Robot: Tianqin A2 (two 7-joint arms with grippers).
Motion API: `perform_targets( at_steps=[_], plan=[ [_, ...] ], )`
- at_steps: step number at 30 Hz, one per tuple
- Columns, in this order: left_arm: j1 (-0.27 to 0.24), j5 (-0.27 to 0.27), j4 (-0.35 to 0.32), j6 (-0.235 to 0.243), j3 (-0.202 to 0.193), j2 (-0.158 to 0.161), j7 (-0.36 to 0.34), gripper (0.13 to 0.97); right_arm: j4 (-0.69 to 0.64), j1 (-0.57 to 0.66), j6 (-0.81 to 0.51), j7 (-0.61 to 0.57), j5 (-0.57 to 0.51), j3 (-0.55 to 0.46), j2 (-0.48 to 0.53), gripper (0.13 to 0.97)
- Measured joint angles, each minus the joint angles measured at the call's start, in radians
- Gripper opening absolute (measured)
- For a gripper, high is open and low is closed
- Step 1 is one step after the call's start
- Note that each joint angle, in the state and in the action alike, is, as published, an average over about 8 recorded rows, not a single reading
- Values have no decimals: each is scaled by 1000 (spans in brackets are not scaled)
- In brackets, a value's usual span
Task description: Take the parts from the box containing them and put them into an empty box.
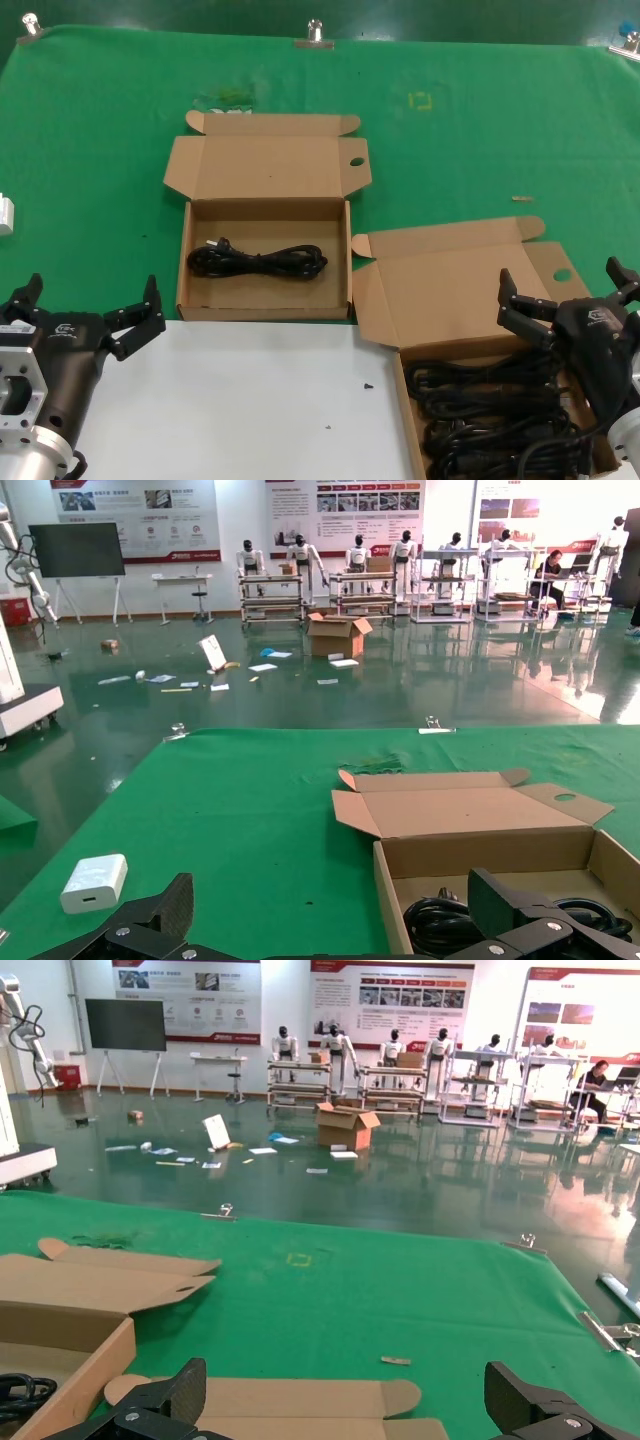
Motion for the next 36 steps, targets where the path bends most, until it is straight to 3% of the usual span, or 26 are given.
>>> perform_targets(
  at_steps=[36],
  plan=[
    [0,0,0,0,0,0,0,966,0,0,0,0,0,0,0,966]
  ],
)
